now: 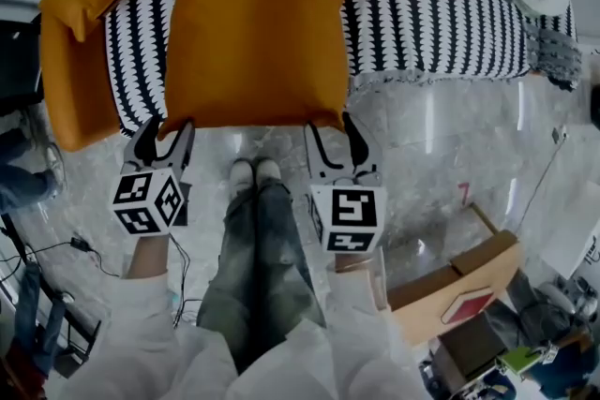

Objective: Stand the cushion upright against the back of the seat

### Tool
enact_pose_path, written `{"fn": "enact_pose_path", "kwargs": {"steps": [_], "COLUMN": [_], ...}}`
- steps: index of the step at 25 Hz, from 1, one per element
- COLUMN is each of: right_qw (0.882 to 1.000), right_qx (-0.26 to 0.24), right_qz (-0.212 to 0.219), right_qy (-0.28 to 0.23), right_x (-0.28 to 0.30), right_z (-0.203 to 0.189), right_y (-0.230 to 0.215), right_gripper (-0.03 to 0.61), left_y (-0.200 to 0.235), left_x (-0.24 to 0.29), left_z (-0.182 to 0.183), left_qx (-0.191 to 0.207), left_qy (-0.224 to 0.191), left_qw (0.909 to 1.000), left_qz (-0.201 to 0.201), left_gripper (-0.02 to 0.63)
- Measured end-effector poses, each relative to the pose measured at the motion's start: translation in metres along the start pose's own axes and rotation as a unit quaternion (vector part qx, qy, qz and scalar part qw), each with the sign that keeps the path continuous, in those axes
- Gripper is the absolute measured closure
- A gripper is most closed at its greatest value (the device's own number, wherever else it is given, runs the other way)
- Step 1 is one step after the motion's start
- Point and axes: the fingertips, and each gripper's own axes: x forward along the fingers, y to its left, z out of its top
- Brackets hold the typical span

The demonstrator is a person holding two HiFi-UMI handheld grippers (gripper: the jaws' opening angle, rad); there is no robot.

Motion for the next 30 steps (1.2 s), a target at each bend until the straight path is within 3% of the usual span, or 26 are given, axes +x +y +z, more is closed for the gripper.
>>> {"fn": "enact_pose_path", "kwargs": {"steps": [8,14,21,24,27,30], "right_qw": [0.999,0.999,0.998,0.997,0.997,0.997], "right_qx": [-0.004,-0.013,-0.016,-0.02,-0.016,-0.01], "right_qz": [-0.004,-0.001,0.009,0.003,-0.008,-0.009], "right_qy": [0.038,0.039,0.063,0.073,0.076,0.08], "right_x": [0.002,0.0,0.01,0.01,0.008,0.007], "right_z": [-0.02,-0.008,-0.025,-0.032,-0.041,-0.041], "right_y": [-0.018,-0.012,-0.004,-0.005,-0.007,-0.007], "right_gripper": [0.364,0.364,0.371,0.389,0.475,0.498], "left_y": [-0.008,-0.002,0.002,-0.001,-0.006,-0.007], "left_x": [0.003,-0.007,0.0,0.003,0.002,0.001], "left_z": [0.0,0.008,-0.006,-0.012,-0.02,-0.021], "left_qx": [0.008,0.008,0.009,0.014,0.02,0.02], "left_qy": [0.011,0.007,0.019,0.03,0.035,0.036], "left_qw": [0.9999,0.9999,0.9998,0.9994,0.999,0.9989], "left_qz": [-0.004,0.003,-0.002,-0.012,-0.02,-0.021], "left_gripper": [0.354,0.354,0.356,0.365,0.417,0.437]}}
